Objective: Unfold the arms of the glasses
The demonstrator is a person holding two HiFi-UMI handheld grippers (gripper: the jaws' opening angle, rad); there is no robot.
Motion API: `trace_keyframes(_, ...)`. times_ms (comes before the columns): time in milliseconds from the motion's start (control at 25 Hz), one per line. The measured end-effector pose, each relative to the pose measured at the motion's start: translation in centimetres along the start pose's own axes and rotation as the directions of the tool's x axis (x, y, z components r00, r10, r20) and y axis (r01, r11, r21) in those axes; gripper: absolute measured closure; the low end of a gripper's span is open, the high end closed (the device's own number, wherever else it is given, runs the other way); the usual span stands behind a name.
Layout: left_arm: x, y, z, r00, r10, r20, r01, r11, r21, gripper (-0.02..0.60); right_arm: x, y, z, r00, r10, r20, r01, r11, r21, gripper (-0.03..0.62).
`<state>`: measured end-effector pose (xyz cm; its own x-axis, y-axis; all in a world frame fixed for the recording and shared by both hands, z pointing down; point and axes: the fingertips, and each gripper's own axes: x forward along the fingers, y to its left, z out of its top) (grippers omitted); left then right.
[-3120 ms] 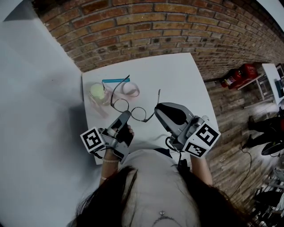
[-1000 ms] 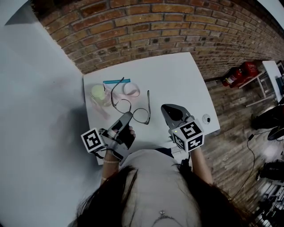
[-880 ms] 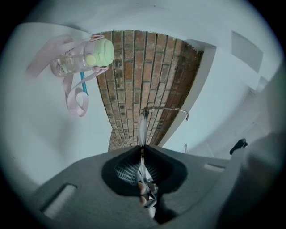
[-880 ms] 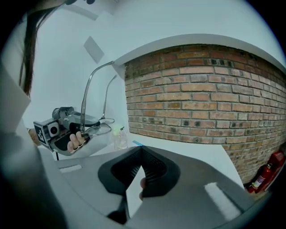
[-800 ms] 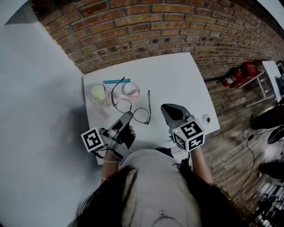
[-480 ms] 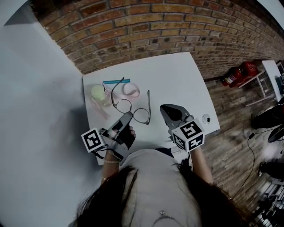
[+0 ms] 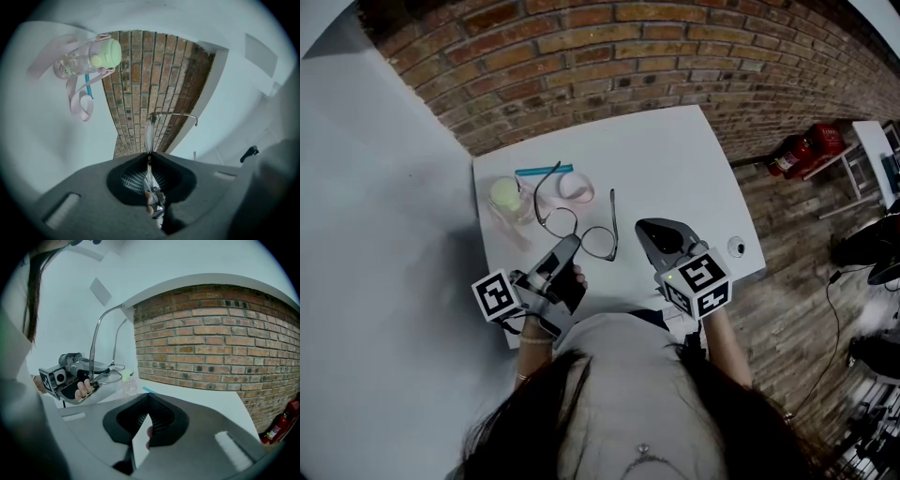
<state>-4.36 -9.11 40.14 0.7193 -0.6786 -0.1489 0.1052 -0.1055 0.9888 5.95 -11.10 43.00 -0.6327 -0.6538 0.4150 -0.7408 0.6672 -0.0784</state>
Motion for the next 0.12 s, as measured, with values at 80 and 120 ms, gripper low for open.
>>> trace_keyframes(80,0.02,-0.04,-0.02,1.0,0.001,0.0,-0.001,1.0,-0.001,0.56,-0.08,-0.04,0.1,1.0,-0.001,0.002,0.001,1.0,0.003,0.589)
trace_keyframes(120,0.04,-0.07,-0.04,1.0,0.001,-0.001,-0.001,1.0,-0.002,0.56,-0.12,-0.08,0.14,1.0,-0.001,0.003,0.001,1.0,0.004,0.588)
